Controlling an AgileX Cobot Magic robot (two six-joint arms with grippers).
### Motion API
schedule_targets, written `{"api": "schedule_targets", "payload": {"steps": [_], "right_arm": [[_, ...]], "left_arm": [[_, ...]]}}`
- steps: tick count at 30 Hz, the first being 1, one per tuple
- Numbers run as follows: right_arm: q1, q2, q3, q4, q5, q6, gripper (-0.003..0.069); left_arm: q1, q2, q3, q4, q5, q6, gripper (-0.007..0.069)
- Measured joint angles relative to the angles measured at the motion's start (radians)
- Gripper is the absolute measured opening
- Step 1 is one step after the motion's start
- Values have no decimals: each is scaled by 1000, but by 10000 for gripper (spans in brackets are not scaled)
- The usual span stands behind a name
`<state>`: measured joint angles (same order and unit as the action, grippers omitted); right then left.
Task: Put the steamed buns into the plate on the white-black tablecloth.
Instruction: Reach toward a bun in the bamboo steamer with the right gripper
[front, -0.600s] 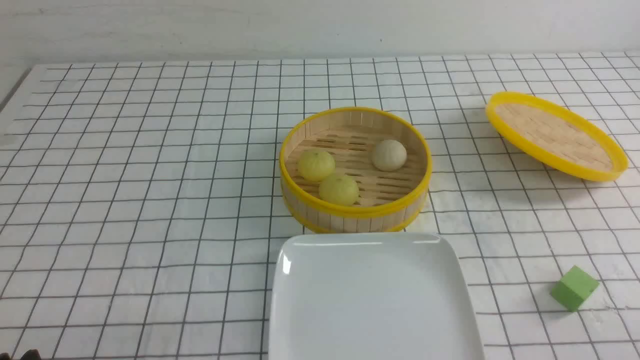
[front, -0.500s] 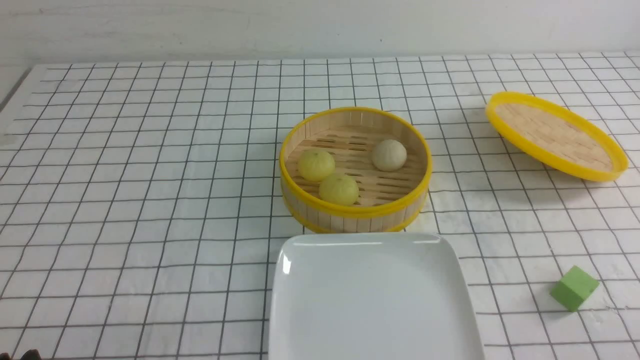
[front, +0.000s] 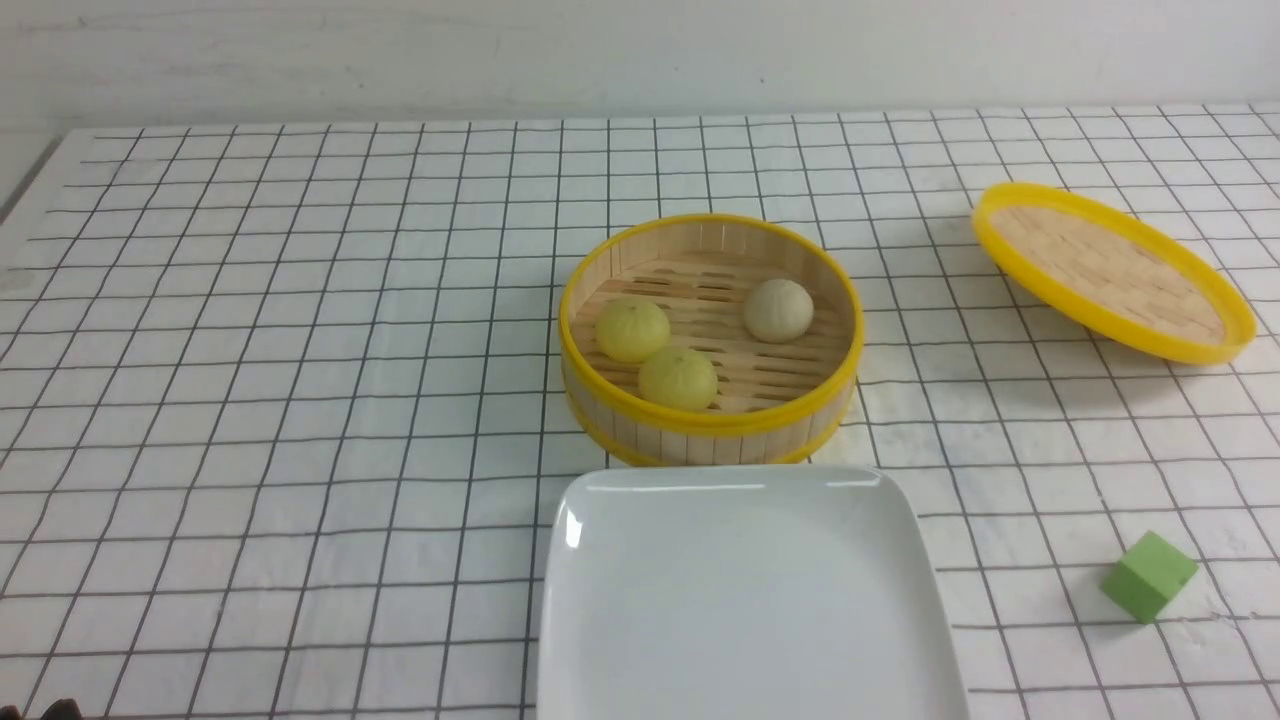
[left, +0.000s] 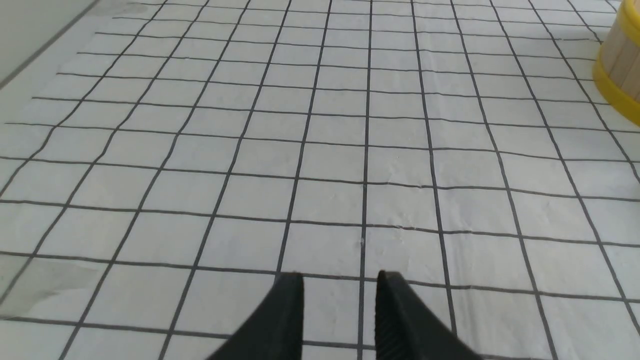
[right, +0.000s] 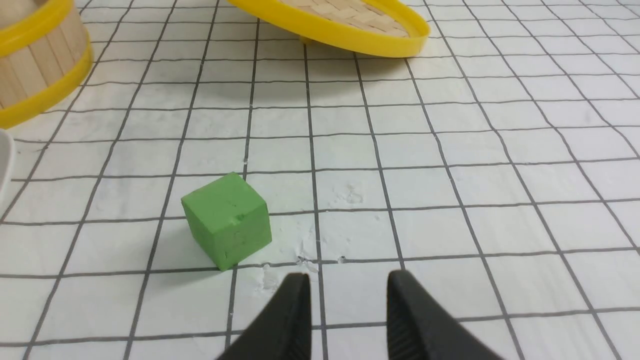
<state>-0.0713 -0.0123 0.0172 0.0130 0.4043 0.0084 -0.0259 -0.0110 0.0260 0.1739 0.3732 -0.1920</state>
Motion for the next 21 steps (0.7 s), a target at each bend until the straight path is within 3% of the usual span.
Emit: {"api": "schedule_targets", "payload": {"steps": [21], "right_arm": [[0,0,0,0,0,-8,240]], "left_arm": [[0,0,0,23,1,0,240]]}}
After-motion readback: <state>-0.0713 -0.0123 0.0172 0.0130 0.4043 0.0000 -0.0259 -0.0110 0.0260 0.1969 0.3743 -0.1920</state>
